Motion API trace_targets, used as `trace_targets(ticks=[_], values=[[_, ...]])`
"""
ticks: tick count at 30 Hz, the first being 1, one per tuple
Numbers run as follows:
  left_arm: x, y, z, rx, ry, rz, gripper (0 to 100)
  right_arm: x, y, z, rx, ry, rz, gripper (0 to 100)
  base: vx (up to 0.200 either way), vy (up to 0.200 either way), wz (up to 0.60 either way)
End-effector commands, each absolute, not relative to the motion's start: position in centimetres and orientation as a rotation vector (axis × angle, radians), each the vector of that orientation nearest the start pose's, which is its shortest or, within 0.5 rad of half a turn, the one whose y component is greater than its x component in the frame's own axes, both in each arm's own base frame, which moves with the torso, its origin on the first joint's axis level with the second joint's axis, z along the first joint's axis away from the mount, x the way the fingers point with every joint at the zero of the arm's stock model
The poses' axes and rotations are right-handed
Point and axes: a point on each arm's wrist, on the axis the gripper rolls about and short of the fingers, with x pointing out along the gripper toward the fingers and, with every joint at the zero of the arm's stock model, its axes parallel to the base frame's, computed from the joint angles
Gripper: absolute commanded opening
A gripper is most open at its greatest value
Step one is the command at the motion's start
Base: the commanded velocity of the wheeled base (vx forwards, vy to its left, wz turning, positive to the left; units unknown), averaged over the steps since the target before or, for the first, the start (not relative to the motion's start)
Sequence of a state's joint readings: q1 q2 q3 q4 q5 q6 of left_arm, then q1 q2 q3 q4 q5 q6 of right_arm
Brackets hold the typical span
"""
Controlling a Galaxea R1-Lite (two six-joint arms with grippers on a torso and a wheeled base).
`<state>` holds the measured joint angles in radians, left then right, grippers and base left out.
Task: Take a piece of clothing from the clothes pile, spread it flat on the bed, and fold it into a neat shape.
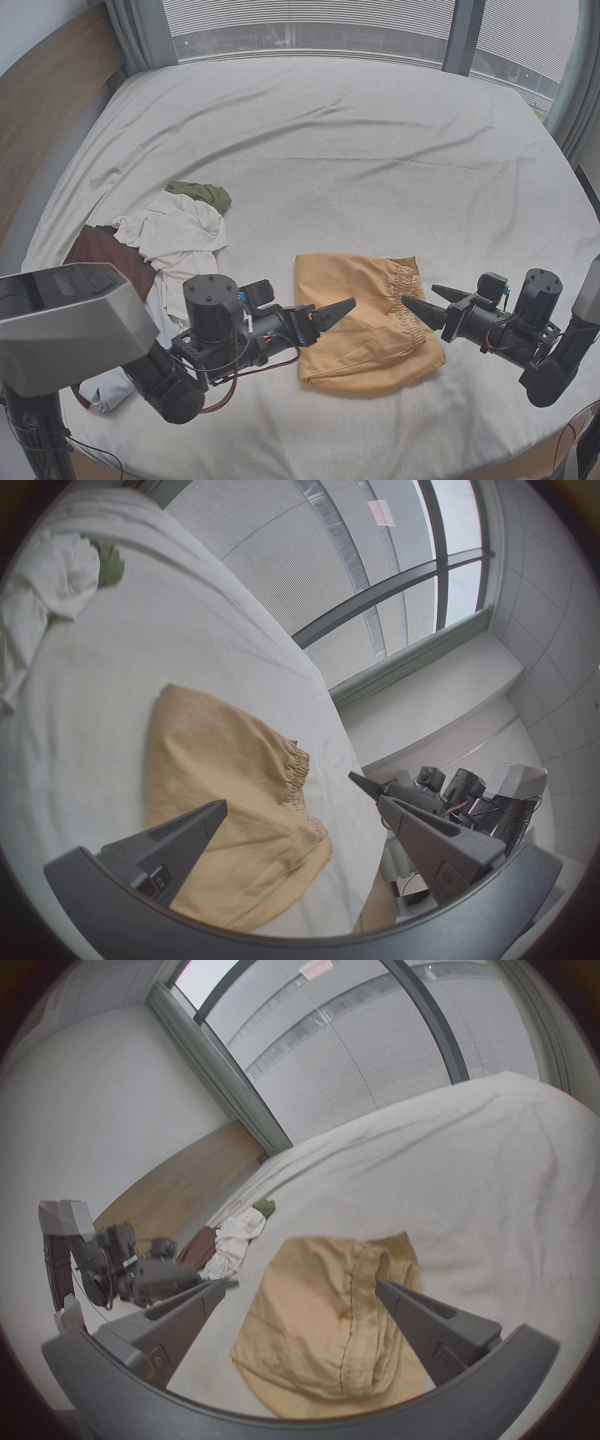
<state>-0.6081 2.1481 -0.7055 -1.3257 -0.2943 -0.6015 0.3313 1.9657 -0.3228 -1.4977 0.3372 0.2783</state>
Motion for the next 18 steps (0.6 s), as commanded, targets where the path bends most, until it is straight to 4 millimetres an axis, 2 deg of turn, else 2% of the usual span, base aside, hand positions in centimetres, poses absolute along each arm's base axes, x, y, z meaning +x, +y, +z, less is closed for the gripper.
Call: trace_targets(ticks=[1, 13, 18], values=[[27.3, -17.2, 10.9, -0.496, 0.3, -0.797, 100, 25.1, 10.2, 6.1, 0.266, 0.373, 0.647, 100, 0.0, 0.0, 0.0], [26.0, -14.5, 10.1, -0.432, 0.219, -0.768, 100, 25.4, 10.2, 2.5, 0.282, 0.501, 0.582, 100, 0.0, 0.0, 0.0], [26.0, -14.2, 10.1, -0.438, 0.195, -0.765, 100, 25.8, 10.3, 1.5, 0.296, 0.508, 0.576, 100, 0.0, 0.0, 0.0]])
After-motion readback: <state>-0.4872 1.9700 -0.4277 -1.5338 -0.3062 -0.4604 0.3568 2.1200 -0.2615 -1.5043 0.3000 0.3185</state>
